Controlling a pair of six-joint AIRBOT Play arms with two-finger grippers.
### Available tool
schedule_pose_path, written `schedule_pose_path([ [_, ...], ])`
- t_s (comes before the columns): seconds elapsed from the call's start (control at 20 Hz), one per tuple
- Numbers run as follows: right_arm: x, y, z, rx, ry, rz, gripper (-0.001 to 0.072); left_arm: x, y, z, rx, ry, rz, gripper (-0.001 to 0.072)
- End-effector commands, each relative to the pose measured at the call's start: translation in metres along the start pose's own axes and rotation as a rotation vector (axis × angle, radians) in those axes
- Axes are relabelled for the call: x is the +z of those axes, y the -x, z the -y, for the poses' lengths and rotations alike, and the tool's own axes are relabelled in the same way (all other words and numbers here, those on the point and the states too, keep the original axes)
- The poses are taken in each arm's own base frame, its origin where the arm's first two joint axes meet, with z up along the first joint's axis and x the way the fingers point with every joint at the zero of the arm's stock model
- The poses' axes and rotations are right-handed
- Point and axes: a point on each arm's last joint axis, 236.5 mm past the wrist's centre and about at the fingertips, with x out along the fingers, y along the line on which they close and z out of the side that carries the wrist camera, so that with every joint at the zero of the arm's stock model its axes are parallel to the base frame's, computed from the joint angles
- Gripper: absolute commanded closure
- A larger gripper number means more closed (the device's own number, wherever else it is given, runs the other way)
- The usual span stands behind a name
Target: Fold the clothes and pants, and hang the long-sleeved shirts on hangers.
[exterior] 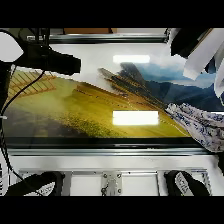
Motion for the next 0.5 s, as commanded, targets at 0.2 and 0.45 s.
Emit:
schedule_pose_path([
  [0.2, -0.215, -0.041, -0.249, 0.714, 0.046, -0.542, 0.0248, -0.065, -0.047, -0.004, -0.100, 0.171, 0.025, 0.0691],
  [0.45, -0.283, -0.038, -0.306, 0.858, 0.035, -0.706, 0.0248, -0.094, -0.044, -0.005, -0.092, 0.176, 0.003, 0.0691],
])
